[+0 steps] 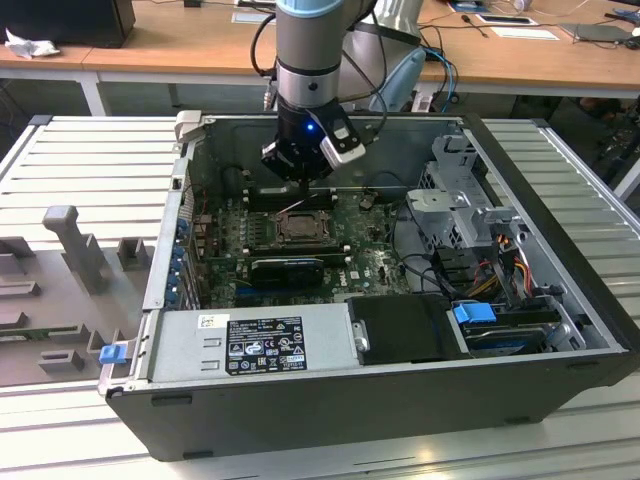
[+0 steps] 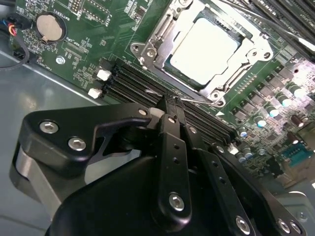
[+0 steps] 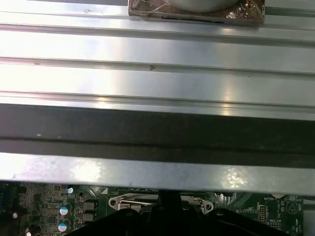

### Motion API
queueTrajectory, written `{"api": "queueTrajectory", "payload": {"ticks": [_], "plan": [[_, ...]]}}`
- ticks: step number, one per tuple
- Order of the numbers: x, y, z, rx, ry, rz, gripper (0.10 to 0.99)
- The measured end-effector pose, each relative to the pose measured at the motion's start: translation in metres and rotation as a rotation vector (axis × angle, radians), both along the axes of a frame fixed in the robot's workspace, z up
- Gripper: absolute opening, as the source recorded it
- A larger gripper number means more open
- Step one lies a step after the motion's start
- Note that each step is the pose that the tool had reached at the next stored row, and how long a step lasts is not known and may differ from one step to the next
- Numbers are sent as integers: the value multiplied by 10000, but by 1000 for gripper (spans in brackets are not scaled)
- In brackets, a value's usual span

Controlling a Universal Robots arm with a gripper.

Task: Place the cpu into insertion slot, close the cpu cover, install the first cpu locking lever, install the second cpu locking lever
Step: 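Install the first cpu locking lever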

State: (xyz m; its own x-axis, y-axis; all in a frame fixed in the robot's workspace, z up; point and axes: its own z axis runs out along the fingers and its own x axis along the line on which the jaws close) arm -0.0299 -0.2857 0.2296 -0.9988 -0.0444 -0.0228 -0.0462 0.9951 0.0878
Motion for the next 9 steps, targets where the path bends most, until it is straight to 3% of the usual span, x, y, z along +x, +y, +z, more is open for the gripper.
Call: {"api": "queueTrajectory", "payload": {"ticks": [9], "plan": [[49,17,-76,2,-1,120,106]]}}
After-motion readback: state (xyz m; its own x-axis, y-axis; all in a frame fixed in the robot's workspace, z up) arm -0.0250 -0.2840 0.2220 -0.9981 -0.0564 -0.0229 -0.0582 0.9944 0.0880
